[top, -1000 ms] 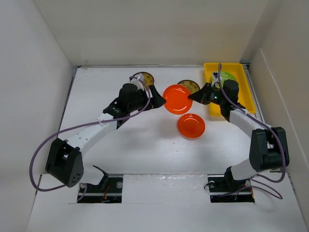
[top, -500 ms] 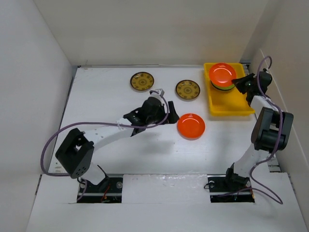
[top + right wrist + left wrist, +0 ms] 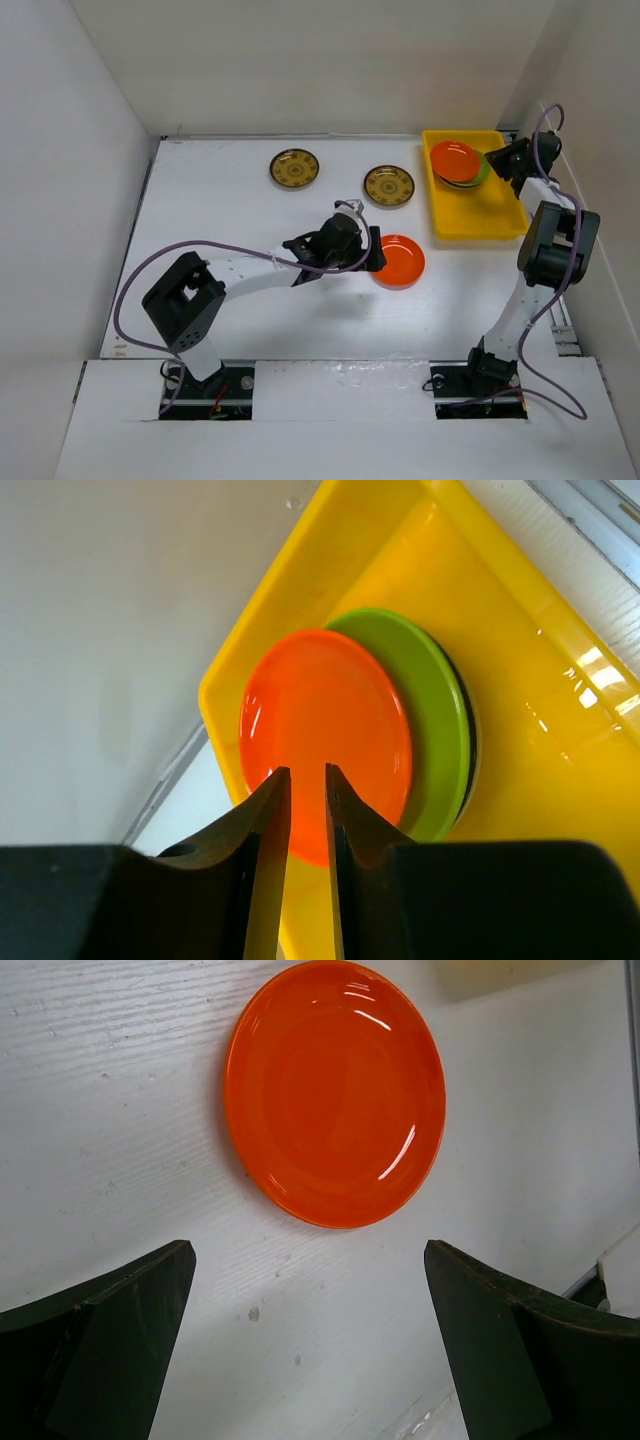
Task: Place the plates into the plastic bin on the countertop
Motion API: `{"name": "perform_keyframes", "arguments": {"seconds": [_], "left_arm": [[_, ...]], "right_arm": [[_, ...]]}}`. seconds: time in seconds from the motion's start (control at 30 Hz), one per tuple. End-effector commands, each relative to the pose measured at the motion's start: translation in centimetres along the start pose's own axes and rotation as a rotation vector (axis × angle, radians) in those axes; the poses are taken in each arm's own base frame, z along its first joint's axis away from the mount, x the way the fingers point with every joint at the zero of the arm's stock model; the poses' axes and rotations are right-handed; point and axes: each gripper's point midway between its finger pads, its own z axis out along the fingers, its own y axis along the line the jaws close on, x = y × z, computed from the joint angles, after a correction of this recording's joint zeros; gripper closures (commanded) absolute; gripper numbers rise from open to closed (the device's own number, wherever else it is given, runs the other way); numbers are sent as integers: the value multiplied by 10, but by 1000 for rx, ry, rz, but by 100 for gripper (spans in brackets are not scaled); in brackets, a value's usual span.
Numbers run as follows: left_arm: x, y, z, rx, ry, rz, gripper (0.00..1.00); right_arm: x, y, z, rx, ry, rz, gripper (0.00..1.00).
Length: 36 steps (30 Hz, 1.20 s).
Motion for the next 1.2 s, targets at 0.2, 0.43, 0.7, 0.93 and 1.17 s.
{"name": "perform_keyframes", "arguments": {"seconds": [0.2, 0.43, 0.7, 0.93, 1.17], "left_arm": [[2, -10, 21, 49, -4, 0, 0], [8, -2, 53, 7, 13, -10, 2], [26, 15, 83, -57, 49, -44, 26], [18, 45, 86, -135, 55, -95, 100], [-41, 37, 18, -138, -109, -88, 100]], "right_arm": [[-10, 20, -23, -26, -40, -1, 30], [36, 54, -90, -106, 19, -58, 14], [65, 91, -181, -274, 22, -136, 11], [90, 92, -219, -383, 78, -268, 11], [163, 72, -220, -531, 242, -382, 10]]}}
